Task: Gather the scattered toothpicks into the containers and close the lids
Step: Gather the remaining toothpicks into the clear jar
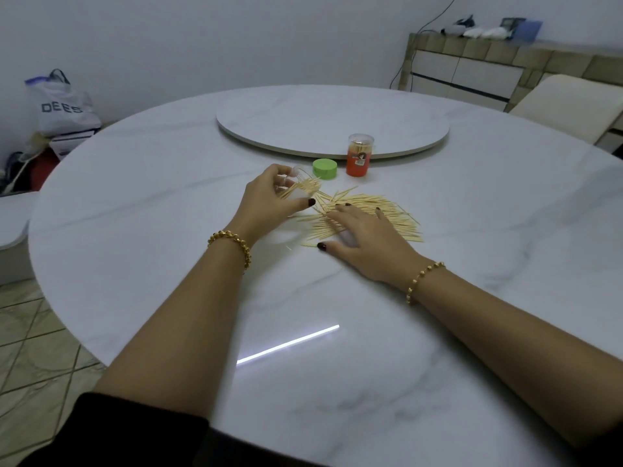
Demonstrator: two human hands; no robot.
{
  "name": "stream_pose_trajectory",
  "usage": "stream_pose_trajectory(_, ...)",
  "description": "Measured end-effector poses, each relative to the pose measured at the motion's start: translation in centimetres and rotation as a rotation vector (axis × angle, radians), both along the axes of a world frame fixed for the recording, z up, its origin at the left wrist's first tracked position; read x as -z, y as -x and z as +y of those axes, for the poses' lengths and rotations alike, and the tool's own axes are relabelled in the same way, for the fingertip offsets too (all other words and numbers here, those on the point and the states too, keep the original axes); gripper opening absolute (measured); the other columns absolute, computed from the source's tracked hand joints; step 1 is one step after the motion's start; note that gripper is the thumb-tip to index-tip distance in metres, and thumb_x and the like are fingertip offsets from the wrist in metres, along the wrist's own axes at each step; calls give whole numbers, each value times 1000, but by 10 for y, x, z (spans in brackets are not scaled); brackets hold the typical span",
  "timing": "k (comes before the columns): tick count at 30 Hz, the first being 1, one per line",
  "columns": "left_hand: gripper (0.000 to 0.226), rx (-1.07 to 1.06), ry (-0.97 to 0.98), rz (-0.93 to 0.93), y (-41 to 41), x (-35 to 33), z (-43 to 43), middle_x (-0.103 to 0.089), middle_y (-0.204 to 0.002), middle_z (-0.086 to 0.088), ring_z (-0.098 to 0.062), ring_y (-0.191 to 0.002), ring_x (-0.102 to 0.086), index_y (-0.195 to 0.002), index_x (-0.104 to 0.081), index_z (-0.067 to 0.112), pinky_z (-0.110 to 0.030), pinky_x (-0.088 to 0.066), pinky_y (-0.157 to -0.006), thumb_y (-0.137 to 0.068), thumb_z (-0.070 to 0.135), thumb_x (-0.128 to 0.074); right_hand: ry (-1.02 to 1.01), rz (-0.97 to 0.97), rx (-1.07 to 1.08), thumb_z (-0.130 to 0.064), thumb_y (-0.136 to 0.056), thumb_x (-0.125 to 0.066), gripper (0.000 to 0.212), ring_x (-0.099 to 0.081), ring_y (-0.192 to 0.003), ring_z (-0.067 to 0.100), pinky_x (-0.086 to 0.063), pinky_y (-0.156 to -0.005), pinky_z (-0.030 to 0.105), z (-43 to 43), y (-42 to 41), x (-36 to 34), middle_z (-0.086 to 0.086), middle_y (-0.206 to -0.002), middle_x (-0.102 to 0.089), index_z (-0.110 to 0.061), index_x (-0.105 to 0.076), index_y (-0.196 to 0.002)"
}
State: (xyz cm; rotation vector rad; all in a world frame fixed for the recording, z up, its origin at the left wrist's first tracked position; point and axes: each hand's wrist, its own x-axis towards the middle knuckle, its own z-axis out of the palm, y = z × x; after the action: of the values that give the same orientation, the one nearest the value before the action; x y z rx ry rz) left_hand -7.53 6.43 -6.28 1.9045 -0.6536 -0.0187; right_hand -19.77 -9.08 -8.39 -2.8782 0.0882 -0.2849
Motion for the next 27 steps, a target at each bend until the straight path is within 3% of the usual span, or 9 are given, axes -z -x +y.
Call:
stream_pose_trajectory(5, 47, 0, 0, -3, 1, -1, -1, -59, -110, 1, -9, -103, -54, -114, -56, 19, 5, -37, -60, -74, 25, -81, 35, -78, 15, -46, -95, -49, 39, -28, -140, 10, -9, -117, 51, -19, -14, 1, -5, -149, -39, -33, -53, -132)
stream_pose_trajectory(9, 47, -1, 3, 7, 2, -1, -1, -58, -110, 1, -9, -103, -54, -114, -56, 19, 4, -38, -60, -74, 24, -81, 41, -188, 15, -38, -93, -57, 26, -41, -132, 14, -14, -115, 48, -25, -25, 3, -5, -137, -54, -30, -68, -115)
stream_pose_trajectory(17, 48, 16, 34, 22, 6, 0, -6, -57, -108, 2, -5, -98, -54, -116, -56, 16, -1, -43, -60, -74, 19, -81, 18, -366, -36, -18, -82, -67, 8, -63, -91, 28, -42, -94, 49, -28, -40, 4, 1, -93, -73, -15, -74, -85)
stream_pose_trajectory(24, 45, -10, 93, 19, 4, 5, -12, -57, -101, 10, 8, -85, -52, -116, -55, 15, -2, -42, -60, -78, 20, -77, -214, -524, 65, -5, -85, -64, 12, -66, -81, 26, -32, -104, 31, -33, -38, 5, 7, -88, -74, -6, -75, -89)
stream_pose_trajectory(27, 45, -22, 73, 3, 2, 10, -13, -58, -106, 8, 9, -89, -52, -116, -55, 17, -3, -42, -67, -78, 23, -77, -347, -596, 129, -5, -85, -66, 13, -68, -81, 25, -43, -86, 15, -38, -35, 2, 8, -87, -75, -6, -76, -92)
